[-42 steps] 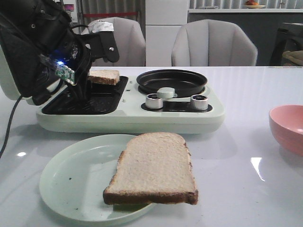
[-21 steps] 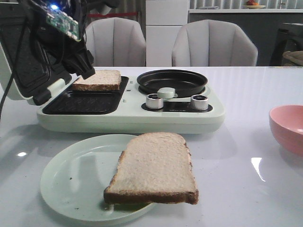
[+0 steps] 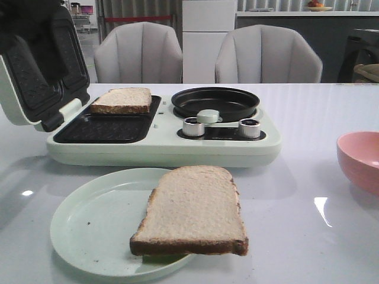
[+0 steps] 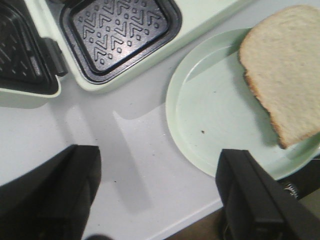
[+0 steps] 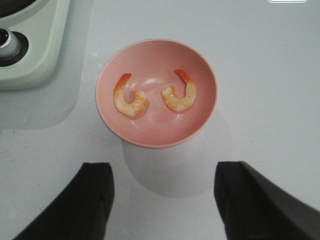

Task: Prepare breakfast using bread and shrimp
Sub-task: 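Reach the right gripper to the remaining bread slice and grasp it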

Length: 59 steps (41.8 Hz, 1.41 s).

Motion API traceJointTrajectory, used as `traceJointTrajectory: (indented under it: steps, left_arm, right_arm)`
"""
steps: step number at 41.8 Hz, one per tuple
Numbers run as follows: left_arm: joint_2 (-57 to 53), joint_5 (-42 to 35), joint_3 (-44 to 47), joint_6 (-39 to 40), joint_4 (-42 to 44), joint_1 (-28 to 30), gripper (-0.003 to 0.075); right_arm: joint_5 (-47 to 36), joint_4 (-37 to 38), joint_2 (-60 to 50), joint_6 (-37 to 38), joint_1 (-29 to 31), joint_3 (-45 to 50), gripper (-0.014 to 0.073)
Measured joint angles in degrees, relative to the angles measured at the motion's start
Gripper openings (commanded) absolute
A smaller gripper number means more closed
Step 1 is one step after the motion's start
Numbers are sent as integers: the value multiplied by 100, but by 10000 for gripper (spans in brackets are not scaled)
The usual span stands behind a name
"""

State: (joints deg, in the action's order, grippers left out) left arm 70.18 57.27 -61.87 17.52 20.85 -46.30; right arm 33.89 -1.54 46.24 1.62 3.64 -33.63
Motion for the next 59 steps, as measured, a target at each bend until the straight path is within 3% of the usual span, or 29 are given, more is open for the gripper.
traceJointTrajectory:
  steps: [19, 28, 35, 43, 51, 59]
  left_arm:
    - [-2975, -456, 1622, -373, -758, -7, 529]
    - [-3535, -571, 1998, -373, -758, -12, 529]
    - [-3555, -719, 2037, -376, -769, -12, 529]
    - [-3555, -989, 2037, -376, -769, -12, 529]
    - [-3555, -1209, 2037, -376, -769, -12, 529]
    - [-3555, -1285, 2037, -376, -769, -12, 529]
  right_arm:
    - [-87, -13, 0, 0, 0, 0, 539]
    - [86, -1111, 133, -76, -33, 0, 539]
    - [456, -2357, 783, -716, -620, 0, 539]
    - [159, -3403, 1855, -1214, -1677, -13, 539]
    - [-340, -3943, 2944, -1291, -2451, -202, 539]
    - [-356, -4060, 3952, -1316, -2557, -793, 539]
